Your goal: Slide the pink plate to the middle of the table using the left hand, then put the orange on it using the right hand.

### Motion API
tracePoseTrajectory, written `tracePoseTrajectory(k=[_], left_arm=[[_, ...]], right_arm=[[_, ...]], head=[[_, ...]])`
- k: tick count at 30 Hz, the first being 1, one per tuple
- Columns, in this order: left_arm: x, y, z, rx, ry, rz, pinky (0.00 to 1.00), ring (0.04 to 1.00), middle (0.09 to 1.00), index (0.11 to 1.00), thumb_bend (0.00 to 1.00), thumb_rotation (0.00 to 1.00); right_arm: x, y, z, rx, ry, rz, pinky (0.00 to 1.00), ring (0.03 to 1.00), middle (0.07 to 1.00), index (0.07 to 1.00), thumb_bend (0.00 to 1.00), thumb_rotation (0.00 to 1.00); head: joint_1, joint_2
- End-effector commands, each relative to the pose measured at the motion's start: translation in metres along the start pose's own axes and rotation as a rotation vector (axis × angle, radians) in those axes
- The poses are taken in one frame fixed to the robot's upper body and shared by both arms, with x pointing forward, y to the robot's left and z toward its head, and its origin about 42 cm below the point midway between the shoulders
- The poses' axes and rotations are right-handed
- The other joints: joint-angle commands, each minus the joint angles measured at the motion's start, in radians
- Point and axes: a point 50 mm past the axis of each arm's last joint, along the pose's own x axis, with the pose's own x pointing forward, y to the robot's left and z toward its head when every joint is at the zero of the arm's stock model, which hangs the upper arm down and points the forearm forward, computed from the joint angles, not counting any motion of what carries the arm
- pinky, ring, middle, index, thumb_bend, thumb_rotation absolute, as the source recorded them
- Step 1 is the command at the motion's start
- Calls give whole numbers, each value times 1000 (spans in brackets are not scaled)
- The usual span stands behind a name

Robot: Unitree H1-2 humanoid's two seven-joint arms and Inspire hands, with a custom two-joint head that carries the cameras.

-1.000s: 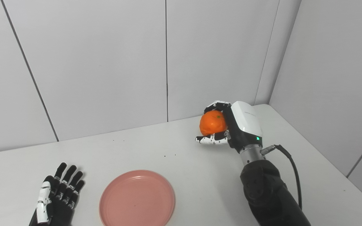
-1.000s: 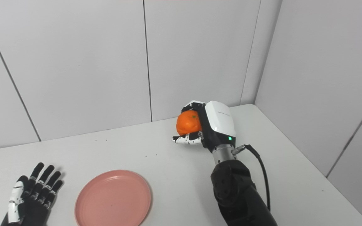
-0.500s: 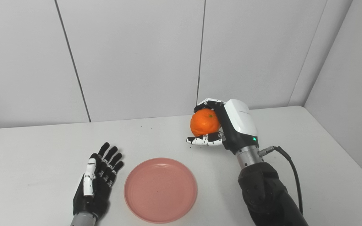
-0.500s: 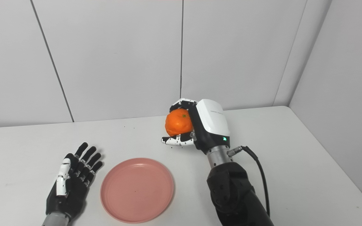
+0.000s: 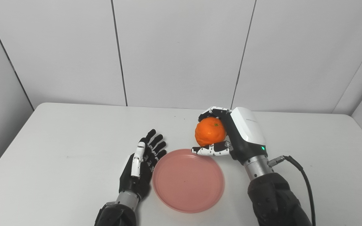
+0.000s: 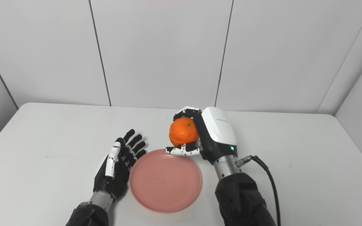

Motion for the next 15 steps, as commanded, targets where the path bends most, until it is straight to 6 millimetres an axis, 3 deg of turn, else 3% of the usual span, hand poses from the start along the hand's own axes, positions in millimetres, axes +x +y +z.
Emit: tracePoseTrajectory(k=[1, 15], left_arm=[[-6, 0, -19, 0, 89, 43, 891, 899, 907, 913, 374, 1000], [-3, -12, -20, 23, 65, 93, 870, 883, 889, 887, 379, 1000]], right_arm=[[6, -10, 11, 6, -81, -42, 302, 377, 443, 520, 526, 0], [9, 13, 9, 22, -100, 43, 290, 375, 436, 529, 524, 0]], head=[[4, 0], [61, 22]])
